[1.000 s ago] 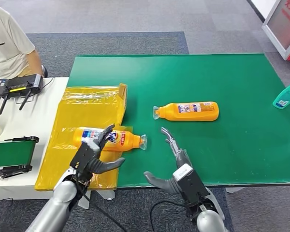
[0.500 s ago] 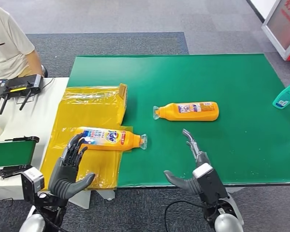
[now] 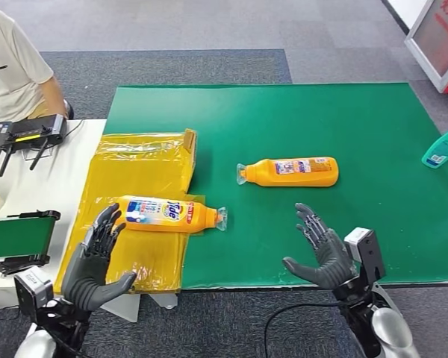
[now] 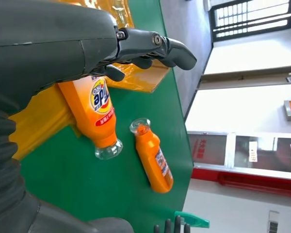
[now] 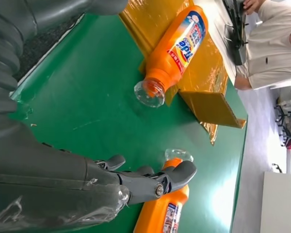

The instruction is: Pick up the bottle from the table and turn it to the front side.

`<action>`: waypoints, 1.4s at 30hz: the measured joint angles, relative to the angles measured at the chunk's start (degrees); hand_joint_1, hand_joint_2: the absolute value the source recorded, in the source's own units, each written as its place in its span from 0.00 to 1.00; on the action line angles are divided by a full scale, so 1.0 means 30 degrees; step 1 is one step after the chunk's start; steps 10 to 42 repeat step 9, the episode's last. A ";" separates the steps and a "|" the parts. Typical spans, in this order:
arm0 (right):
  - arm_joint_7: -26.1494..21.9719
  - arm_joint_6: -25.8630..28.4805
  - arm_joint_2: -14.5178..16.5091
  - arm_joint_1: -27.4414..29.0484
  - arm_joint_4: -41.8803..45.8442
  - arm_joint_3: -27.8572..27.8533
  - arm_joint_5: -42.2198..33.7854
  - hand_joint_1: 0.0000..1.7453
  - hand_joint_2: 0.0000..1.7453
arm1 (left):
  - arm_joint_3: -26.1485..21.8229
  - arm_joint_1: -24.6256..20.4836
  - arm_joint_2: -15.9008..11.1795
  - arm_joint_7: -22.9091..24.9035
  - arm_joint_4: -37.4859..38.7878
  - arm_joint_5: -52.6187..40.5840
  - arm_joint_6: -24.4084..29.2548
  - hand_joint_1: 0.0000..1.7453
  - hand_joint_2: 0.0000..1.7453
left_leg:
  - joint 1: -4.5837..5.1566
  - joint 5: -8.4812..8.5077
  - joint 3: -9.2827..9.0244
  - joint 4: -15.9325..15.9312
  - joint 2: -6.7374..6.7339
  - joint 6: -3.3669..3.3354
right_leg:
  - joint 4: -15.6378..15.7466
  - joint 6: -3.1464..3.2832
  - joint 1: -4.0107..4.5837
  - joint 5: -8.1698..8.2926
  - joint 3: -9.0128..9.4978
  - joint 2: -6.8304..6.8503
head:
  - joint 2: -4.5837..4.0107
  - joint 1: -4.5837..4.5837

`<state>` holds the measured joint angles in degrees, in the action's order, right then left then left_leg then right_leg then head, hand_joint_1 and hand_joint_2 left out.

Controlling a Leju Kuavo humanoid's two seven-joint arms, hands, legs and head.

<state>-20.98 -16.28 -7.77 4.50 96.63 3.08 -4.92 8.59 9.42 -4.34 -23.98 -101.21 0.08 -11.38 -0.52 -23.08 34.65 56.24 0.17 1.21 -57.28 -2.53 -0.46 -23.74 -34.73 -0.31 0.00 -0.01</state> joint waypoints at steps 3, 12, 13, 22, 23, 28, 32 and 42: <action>-0.0150 -0.0031 0.0004 0.0170 -0.0004 -0.0252 0.0104 0.00 1.00 | -0.0104 -0.0012 0.0018 -0.0077 -0.0031 0.0102 0.0121 0.00 1.00 | -0.0001 -0.0005 0.0000 -0.0001 0.0000 0.0006 | 0.0000 0.0002 0.0004 -0.0003 -0.0001 -0.0001 | 0.0000 -0.0002; -0.0206 0.0153 0.0011 0.0395 0.0127 -0.0404 0.0398 0.00 1.00 | -0.0372 -0.0031 0.0115 -0.0079 -0.0031 0.0142 0.0133 0.00 1.00 | -0.0002 -0.0006 0.0000 -0.0001 -0.0001 0.0009 | 0.0000 0.0003 0.0006 -0.0008 -0.0001 0.0000 | 0.0000 -0.0003; -0.0206 0.0153 0.0011 0.0395 0.0127 -0.0404 0.0398 0.00 1.00 | -0.0372 -0.0031 0.0115 -0.0079 -0.0031 0.0142 0.0133 0.00 1.00 | -0.0002 -0.0006 0.0000 -0.0001 -0.0001 0.0009 | 0.0000 0.0003 0.0006 -0.0008 -0.0001 0.0000 | 0.0000 -0.0003; -0.0206 0.0153 0.0011 0.0395 0.0127 -0.0404 0.0398 0.00 1.00 | -0.0372 -0.0031 0.0115 -0.0079 -0.0031 0.0142 0.0133 0.00 1.00 | -0.0002 -0.0006 0.0000 -0.0001 -0.0001 0.0009 | 0.0000 0.0003 0.0006 -0.0008 -0.0001 0.0000 | 0.0000 -0.0003; -0.0206 0.0153 0.0011 0.0395 0.0127 -0.0404 0.0398 0.00 1.00 | -0.0372 -0.0031 0.0115 -0.0079 -0.0031 0.0142 0.0133 0.00 1.00 | -0.0002 -0.0006 0.0000 -0.0001 -0.0001 0.0009 | 0.0000 0.0003 0.0006 -0.0008 -0.0001 0.0000 | 0.0000 -0.0003; -0.0206 0.0153 0.0011 0.0395 0.0127 -0.0404 0.0398 0.00 1.00 | -0.0372 -0.0031 0.0115 -0.0079 -0.0031 0.0142 0.0133 0.00 1.00 | -0.0002 -0.0006 0.0000 -0.0001 -0.0001 0.0009 | 0.0000 0.0003 0.0006 -0.0008 -0.0001 0.0000 | 0.0000 -0.0003; -0.0206 0.0153 0.0011 0.0395 0.0127 -0.0404 0.0398 0.00 1.00 | -0.0372 -0.0031 0.0115 -0.0079 -0.0031 0.0142 0.0133 0.00 1.00 | -0.0002 -0.0006 0.0000 -0.0001 -0.0001 0.0009 | 0.0000 0.0003 0.0006 -0.0008 -0.0001 0.0000 | 0.0000 -0.0003; -0.0206 0.0153 0.0011 0.0395 0.0127 -0.0404 0.0398 0.00 1.00 | -0.0372 -0.0031 0.0115 -0.0079 -0.0031 0.0142 0.0133 0.00 1.00 | -0.0002 -0.0006 0.0000 -0.0001 -0.0001 0.0009 | 0.0000 0.0003 0.0006 -0.0008 -0.0001 0.0000 | 0.0000 -0.0003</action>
